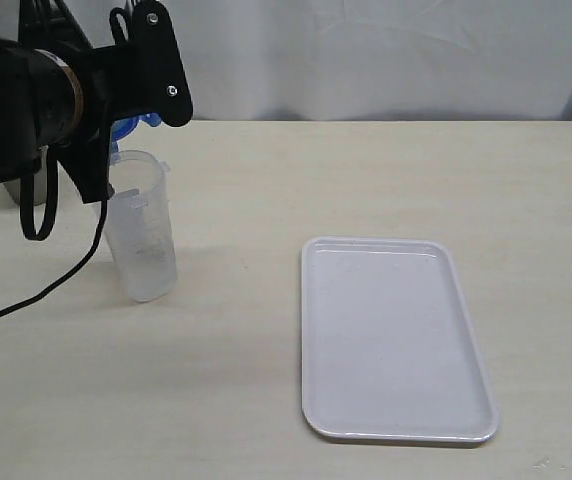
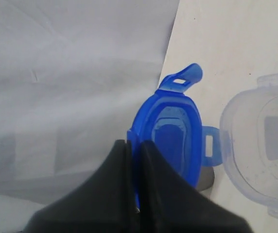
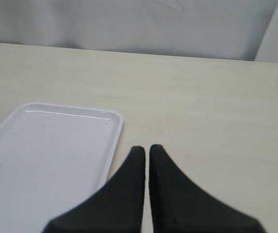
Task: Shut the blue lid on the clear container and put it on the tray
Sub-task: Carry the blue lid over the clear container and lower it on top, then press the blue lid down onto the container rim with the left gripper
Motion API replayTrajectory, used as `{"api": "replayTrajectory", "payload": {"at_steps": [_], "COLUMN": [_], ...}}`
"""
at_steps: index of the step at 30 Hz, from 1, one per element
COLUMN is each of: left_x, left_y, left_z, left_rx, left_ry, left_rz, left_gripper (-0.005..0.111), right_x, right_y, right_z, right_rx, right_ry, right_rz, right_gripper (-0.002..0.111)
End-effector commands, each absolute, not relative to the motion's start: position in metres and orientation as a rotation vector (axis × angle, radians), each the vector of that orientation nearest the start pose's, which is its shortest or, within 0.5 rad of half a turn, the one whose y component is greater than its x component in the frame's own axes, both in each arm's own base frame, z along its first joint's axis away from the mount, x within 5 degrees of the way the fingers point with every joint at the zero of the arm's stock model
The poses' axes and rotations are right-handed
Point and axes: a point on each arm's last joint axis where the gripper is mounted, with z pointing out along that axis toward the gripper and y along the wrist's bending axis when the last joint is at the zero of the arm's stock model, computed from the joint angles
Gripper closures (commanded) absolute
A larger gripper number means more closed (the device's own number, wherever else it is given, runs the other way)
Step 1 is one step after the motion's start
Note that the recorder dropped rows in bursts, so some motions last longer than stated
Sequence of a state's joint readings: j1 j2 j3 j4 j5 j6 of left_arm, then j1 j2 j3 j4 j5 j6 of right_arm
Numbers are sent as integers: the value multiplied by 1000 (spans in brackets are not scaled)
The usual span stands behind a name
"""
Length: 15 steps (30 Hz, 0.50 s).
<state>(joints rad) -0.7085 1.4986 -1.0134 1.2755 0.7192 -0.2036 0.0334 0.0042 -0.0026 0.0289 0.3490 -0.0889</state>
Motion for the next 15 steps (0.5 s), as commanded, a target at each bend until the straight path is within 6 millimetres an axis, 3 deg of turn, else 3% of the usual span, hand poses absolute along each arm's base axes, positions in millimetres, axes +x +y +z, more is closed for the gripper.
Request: {"api": "replayTrajectory", "payload": {"at_steps": [1,15], "left_x": [275,263], "left_y": [-162,-174], "left_z": [288,283], "left_rx": [1370,1393], "left_ry": [1707,1724], "left_rz": [905,860], "left_gripper": [107,107], "right_x": [53,53], "right_y": [3,3], "right_z": [182,182], "right_rx": [-103,-103], "right_ry": [1826,1826], "right_rz": [-17,-17], "right_gripper": [104,104]}}
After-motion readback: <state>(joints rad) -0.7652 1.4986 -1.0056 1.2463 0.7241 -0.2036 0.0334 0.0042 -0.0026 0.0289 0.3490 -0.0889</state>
